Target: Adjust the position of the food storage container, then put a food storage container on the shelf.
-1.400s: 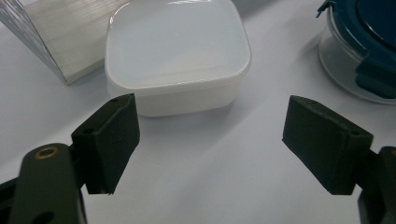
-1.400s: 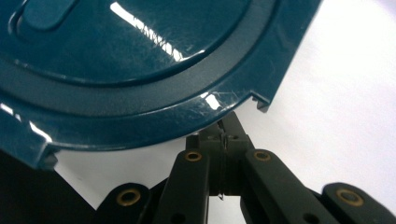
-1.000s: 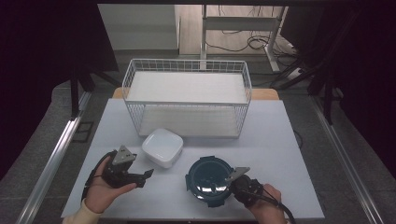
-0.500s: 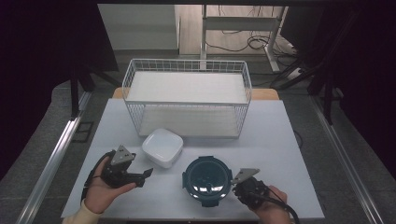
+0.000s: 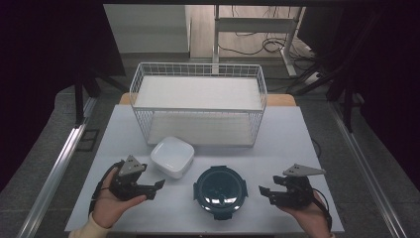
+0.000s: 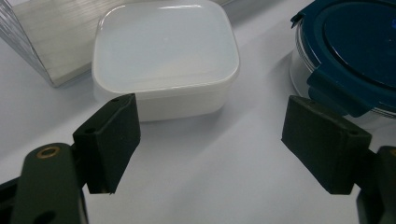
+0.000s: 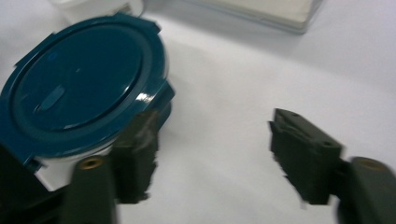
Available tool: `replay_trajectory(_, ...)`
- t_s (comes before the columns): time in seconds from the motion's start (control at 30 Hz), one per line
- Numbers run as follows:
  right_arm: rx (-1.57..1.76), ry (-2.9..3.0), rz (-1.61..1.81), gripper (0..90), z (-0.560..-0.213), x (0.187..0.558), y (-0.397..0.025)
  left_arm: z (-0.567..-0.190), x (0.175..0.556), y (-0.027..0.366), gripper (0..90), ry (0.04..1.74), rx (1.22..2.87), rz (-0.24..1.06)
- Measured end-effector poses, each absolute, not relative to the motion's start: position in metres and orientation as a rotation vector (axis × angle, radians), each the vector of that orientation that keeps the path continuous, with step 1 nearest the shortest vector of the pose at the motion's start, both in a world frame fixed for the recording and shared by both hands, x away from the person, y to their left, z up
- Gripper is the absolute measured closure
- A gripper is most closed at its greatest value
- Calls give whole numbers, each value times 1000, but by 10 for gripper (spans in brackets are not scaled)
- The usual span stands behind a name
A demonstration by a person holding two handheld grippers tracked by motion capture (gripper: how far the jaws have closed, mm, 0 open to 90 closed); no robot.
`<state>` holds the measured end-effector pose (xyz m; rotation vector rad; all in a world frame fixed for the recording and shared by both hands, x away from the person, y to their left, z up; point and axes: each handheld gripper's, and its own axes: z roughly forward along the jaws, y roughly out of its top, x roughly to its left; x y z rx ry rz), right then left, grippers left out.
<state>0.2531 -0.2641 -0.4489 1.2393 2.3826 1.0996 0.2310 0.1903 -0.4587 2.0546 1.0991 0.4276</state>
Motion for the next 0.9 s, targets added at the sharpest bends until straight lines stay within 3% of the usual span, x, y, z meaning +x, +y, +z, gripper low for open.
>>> replay_trajectory(0.1,1244,2370,1109,222,-449,254,-264,-458,231,190,192,1100,2050,423)
replay_trajectory(0.27,1241,2378,1105,210,-451,253,-262,-457,231,190,192,1106,2035,412)
replay_trajectory(0.67,1238,2419,1180,179,-449,255,-255,-449,221,171,167,1122,1917,220)
replay_trajectory(0.8,1263,2428,1203,144,-450,259,-250,-450,221,155,159,1152,1847,90)
replay_trajectory(0.9,1287,2445,1250,130,-449,265,-242,-445,224,141,159,1129,1862,91)
